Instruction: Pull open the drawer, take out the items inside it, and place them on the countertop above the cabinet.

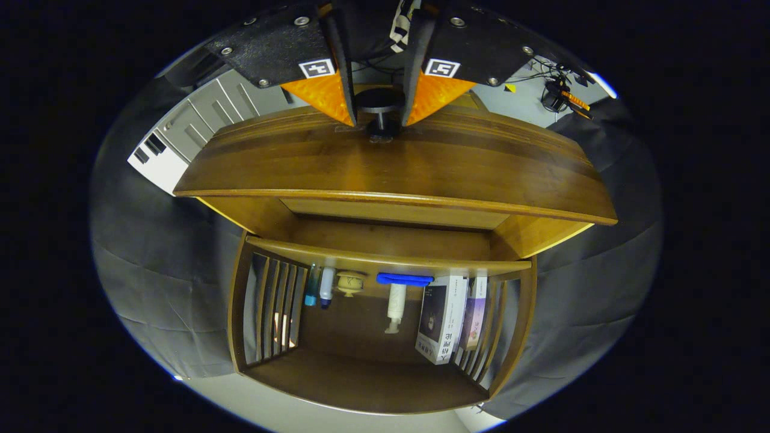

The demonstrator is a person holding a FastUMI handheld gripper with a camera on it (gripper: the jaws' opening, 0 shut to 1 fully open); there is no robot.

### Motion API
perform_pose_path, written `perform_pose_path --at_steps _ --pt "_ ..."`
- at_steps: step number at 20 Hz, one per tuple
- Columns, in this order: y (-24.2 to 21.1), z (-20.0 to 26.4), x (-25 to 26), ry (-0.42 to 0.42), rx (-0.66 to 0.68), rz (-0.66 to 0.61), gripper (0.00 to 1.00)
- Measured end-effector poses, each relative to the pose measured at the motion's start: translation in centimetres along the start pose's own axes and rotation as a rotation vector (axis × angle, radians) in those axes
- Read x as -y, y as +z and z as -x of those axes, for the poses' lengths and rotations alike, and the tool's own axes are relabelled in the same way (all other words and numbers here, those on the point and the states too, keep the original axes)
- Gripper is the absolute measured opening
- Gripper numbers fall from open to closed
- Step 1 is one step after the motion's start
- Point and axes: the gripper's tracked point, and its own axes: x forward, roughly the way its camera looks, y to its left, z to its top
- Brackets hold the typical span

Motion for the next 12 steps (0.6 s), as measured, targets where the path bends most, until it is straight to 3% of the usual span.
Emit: perform_pose_path --at_steps 3,6,10,12 --pt "0.0 0.0 -0.2 0.007 0.002 0.009 0.42" --pt "3.0 0.9 0.5 -0.029 0.113 0.054 0.49" --pt "7.9 3.2 0.7 -0.025 0.237 -0.014 0.87" --pt "9.7 3.5 1.0 -0.025 0.267 -0.065 0.93"
